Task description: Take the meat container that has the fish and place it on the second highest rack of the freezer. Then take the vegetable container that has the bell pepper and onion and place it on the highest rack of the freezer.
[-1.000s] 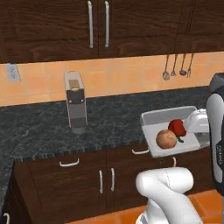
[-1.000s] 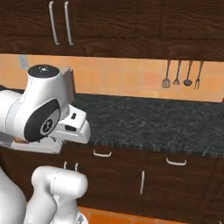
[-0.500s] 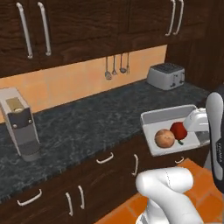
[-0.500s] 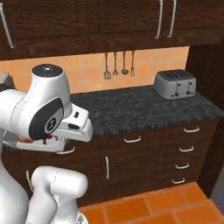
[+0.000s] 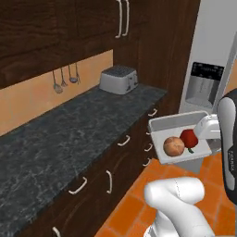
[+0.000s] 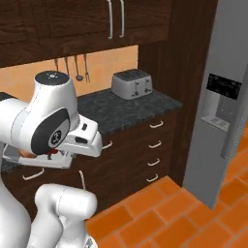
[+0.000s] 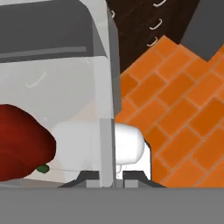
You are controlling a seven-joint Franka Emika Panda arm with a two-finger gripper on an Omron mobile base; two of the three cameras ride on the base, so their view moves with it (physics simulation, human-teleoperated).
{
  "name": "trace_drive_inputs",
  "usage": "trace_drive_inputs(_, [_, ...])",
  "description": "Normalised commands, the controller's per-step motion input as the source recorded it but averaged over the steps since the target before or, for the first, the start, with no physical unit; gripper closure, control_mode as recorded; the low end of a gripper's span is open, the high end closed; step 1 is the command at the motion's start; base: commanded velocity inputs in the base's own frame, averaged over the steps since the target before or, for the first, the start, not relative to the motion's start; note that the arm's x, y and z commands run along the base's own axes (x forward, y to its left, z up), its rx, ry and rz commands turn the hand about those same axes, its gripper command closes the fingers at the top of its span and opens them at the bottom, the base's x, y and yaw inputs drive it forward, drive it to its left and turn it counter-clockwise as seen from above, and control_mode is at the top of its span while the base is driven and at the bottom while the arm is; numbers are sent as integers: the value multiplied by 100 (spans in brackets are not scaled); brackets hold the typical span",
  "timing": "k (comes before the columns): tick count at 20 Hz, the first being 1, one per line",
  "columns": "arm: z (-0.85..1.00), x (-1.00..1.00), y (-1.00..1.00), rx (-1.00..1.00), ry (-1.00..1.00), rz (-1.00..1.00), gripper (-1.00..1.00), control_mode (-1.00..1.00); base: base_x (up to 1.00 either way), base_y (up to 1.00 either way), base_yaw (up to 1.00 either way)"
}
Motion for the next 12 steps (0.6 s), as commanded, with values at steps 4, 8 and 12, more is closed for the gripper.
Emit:
trace_drive_inputs(4, [0,0,0,0,0,0,100,100,0,-26,-57])
trace_drive_inputs(8, [0,0,0,0,0,0,100,100,0,-26,-57])
trace_drive_inputs(12, [0,0,0,0,0,0,100,100,-8,-26,-55])
